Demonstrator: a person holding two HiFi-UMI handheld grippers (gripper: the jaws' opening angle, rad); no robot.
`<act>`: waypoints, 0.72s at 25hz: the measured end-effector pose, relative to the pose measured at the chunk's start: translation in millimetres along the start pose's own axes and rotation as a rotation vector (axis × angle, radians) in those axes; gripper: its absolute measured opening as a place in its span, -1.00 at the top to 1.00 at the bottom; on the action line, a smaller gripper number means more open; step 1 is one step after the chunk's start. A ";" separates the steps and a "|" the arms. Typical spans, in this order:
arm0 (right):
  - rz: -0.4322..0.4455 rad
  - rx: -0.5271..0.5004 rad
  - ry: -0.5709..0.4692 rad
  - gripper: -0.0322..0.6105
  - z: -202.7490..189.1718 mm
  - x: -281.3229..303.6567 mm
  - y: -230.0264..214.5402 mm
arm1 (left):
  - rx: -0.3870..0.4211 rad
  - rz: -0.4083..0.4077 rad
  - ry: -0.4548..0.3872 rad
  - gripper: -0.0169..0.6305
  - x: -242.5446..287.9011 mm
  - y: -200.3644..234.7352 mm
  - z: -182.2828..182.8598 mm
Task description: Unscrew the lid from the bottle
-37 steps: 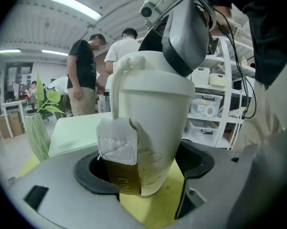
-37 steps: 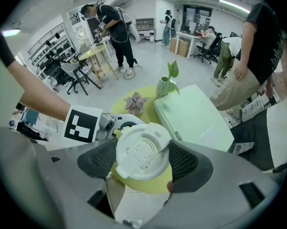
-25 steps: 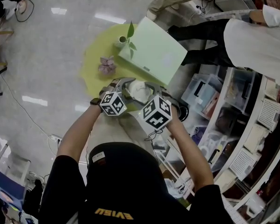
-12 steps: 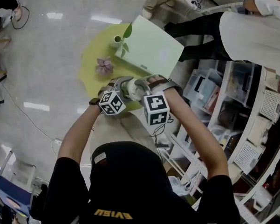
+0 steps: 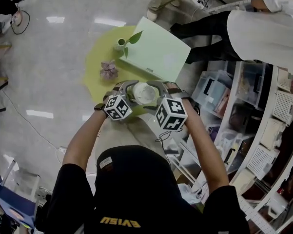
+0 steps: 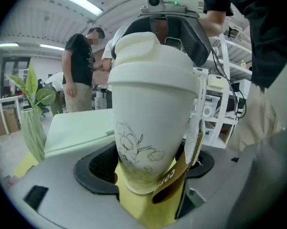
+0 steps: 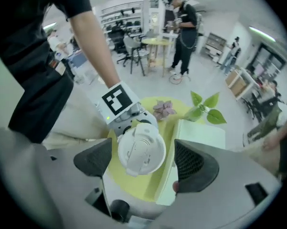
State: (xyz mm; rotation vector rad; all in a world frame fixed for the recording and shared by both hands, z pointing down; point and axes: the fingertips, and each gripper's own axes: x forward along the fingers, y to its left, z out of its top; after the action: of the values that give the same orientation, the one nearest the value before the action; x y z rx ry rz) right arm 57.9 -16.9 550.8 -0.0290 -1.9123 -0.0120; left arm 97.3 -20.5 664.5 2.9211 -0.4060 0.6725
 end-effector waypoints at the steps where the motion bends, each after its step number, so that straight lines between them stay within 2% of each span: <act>1: -0.043 0.095 -0.036 -0.36 0.5 -4.0 -4.2 | -0.001 -0.001 0.000 -0.25 -0.2 -0.3 0.0; 5: -0.189 0.570 -0.157 -0.29 -0.4 -12.4 -19.3 | -0.001 -0.006 0.012 -0.25 -0.9 0.9 -1.5; 7: -0.235 0.729 -0.184 -0.30 0.2 -11.4 -19.4 | -0.002 -0.007 0.013 -0.25 -0.5 0.7 -1.3; 12: -0.326 0.920 -0.120 -0.35 -5.9 -1.3 -14.5 | -0.005 -0.008 0.015 -0.25 -0.8 -0.3 -1.9; 14: -0.351 0.944 -0.072 -0.35 -13.8 3.8 -13.4 | -0.007 -0.009 0.016 -0.25 -0.4 -0.8 -1.5; 15: -0.347 0.946 -0.054 -0.31 -16.9 7.1 -12.0 | -0.008 -0.010 0.017 -0.25 -0.4 -0.8 -1.7; 16: -0.337 0.946 -0.046 -0.11 -18.6 9.6 -10.9 | -0.009 -0.011 0.018 -0.25 -0.3 -0.7 -2.0; 18: -0.325 0.943 -0.045 -0.11 -19.2 11.0 -10.5 | -0.009 -0.013 0.019 -0.25 0.0 0.1 -2.4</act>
State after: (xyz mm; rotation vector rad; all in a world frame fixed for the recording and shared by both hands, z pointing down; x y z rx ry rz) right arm 72.0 -27.7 567.6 0.9137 -1.7799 0.6676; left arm 96.3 -20.1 666.6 2.9035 -0.3862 0.6942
